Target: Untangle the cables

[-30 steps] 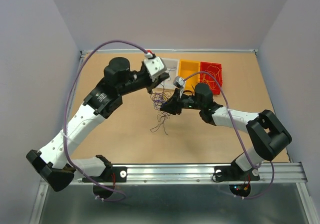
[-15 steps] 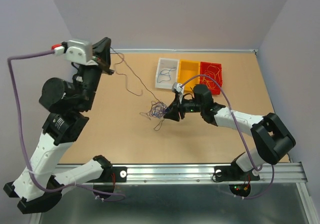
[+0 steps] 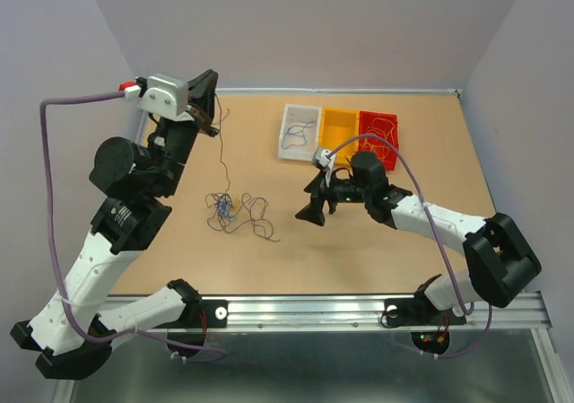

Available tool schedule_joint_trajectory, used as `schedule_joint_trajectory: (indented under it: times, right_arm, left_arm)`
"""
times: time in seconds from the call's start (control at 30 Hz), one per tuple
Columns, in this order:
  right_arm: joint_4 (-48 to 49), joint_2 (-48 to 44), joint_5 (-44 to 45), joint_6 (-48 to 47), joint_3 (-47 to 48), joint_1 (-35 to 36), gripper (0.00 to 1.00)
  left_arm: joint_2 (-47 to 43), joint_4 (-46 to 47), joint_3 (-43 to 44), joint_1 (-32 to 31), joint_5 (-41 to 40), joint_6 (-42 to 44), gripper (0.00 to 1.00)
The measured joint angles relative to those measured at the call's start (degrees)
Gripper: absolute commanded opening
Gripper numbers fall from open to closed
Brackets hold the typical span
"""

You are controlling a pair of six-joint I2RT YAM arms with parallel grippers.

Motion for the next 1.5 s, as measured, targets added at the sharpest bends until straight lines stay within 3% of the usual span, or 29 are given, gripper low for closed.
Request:
schedule_joint_trajectory:
  times: [0.17,0.37,0.67,0.77,0.8,0.87,0.9,0.97,1.1,1.27,1.5]
  right_arm:
    - [4.6,-3.8,-0.9,3.2,-0.1,0.0,1.0]
    - [17.2,-3.9,-2.0,9.6,0.3,0.3,0.96]
    - [24.7,12.6,0.1,13.1,12.3,6.7,0.95]
    - [25.8,18.6,1.8,13.1,17.8,9.0,0.84]
    - [25.9,20.4,2.3,13.0,19.5,9.8,0.66]
    - [26.4,24.3,3.5,12.6,23.2,11.1,0.52]
    - [26.4,25.7,4.6,13.1,24.6,11.7,0.29]
    - [26.7,28.3,6.7,13.0,26.5,12.6,0.01]
    - [26.1,28.0,9.2,13.7,25.7,13.7,0.0]
    - [20.6,15.0,12.5,14.2,21.4,15.1,0.01]
    - [9.5,-3.9,15.8,13.9,28.3,18.9,0.01]
  left_arm:
    - [2.5,-3.0,0.0,0.0,8.4,-0.1,0.0]
    - [5.5,-7.1,1.0,0.0,12.2,-0.7,0.0]
    - [8.7,-10.0,10.4,0.0,14.0,-2.6,0.0]
    - [10.3,-11.1,13.9,0.0,14.2,-2.9,0.0]
    - [10.7,-11.3,14.6,0.0,14.2,-2.9,0.0]
    - [11.4,-11.9,15.8,0.0,14.2,-3.0,0.0]
    - [11.8,-12.3,16.3,0.0,14.1,-3.0,0.0]
    - [12.0,-13.0,16.5,0.0,13.9,-3.0,0.0]
    - [12.1,-14.5,16.5,0.0,10.5,-2.5,0.0]
    - [11.3,-13.9,14.3,2.8,8.0,-1.5,0.0]
    - [11.1,-10.7,4.3,15.9,14.8,-3.7,0.0]
